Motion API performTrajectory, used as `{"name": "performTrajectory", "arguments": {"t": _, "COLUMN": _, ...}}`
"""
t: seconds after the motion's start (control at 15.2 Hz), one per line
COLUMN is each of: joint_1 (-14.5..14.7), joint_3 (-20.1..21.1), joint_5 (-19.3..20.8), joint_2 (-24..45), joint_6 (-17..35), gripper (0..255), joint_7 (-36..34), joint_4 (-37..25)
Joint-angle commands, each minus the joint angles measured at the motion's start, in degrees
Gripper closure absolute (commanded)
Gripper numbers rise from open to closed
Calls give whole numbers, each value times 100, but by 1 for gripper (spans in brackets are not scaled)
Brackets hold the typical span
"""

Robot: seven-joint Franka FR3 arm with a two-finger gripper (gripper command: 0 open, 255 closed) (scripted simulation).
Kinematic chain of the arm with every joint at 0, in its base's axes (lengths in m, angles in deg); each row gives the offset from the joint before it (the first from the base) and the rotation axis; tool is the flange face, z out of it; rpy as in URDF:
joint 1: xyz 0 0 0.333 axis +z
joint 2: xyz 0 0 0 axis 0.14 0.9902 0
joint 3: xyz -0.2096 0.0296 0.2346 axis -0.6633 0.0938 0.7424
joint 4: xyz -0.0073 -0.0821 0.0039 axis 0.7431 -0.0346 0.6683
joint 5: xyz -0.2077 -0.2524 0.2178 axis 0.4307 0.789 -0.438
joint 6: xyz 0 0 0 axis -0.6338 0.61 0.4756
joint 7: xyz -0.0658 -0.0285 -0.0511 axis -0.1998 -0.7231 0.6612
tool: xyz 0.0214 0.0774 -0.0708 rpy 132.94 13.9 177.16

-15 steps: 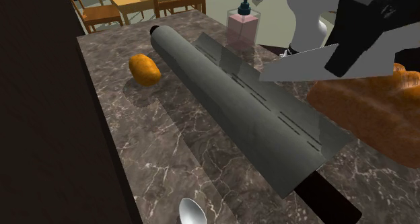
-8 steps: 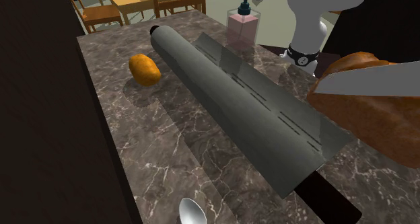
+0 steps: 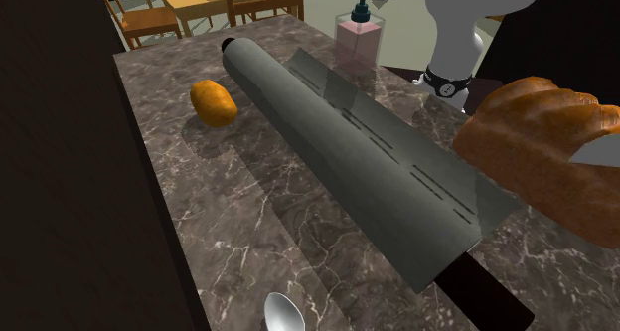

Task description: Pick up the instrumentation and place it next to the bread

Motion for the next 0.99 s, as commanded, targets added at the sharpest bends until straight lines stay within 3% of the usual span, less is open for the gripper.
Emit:
{"name": "performTrajectory", "arguments": {"t": 0.0, "joint_1": 114, "joint_3": 98, "joint_5": -49, "joint_2": 152, "joint_6": -59, "gripper": 255, "joint_7": -216, "joint_4": -201}}
{"name": "performTrajectory", "arguments": {"t": 0.33, "joint_1": 376, "joint_3": 315, "joint_5": -176, "joint_2": 661, "joint_6": -264, "gripper": 255, "joint_7": -705, "joint_4": -893}}
{"name": "performTrajectory", "arguments": {"t": 0.92, "joint_1": 401, "joint_3": 324, "joint_5": -165, "joint_2": 602, "joint_6": 453, "gripper": 255, "joint_7": -724, "joint_4": -117}}
